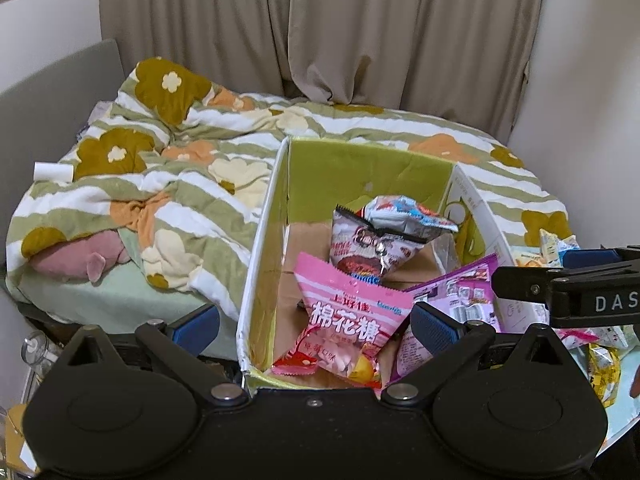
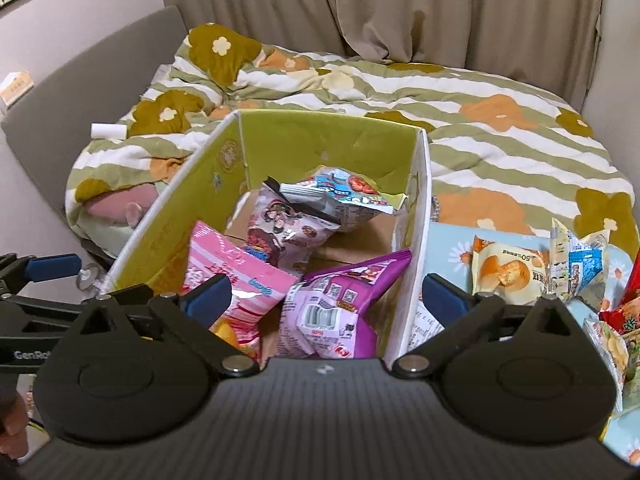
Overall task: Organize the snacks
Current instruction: 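Move both tools back over the snack pile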
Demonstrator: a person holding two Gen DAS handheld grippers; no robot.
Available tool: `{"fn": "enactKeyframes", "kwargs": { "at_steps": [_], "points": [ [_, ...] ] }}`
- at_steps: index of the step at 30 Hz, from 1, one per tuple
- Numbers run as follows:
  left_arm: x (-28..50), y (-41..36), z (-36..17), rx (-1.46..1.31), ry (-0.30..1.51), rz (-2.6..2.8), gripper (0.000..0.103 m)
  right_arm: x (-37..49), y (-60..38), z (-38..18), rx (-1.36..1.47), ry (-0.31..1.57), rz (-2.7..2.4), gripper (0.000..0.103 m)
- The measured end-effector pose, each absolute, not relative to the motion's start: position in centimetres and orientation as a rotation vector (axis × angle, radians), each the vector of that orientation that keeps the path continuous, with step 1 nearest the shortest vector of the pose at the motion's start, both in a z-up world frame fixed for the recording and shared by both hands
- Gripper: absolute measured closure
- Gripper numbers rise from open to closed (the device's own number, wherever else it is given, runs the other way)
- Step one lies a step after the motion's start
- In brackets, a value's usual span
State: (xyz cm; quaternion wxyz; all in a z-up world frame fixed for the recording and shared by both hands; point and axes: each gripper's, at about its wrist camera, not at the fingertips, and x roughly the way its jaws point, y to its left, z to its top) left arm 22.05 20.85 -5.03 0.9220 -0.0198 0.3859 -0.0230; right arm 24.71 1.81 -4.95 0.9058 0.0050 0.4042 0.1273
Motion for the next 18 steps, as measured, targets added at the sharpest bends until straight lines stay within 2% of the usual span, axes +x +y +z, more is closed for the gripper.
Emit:
{"fn": "enactKeyframes", "kwargs": {
  "at_steps": [9, 18],
  "points": [
    [20.6, 18.3, -2.5, -0.014, 0.738, -0.099, 0.0, 21.3, -1.1, -1.9, 0.038, 0.746, 0.216, 0.0],
    [18.9, 11.4, -1.1, 0.027, 0.683, -0.185, 0.0, 18.3, -8.8, -0.4, 0.078, 0.685, 0.132, 0.0]
  ]
}}
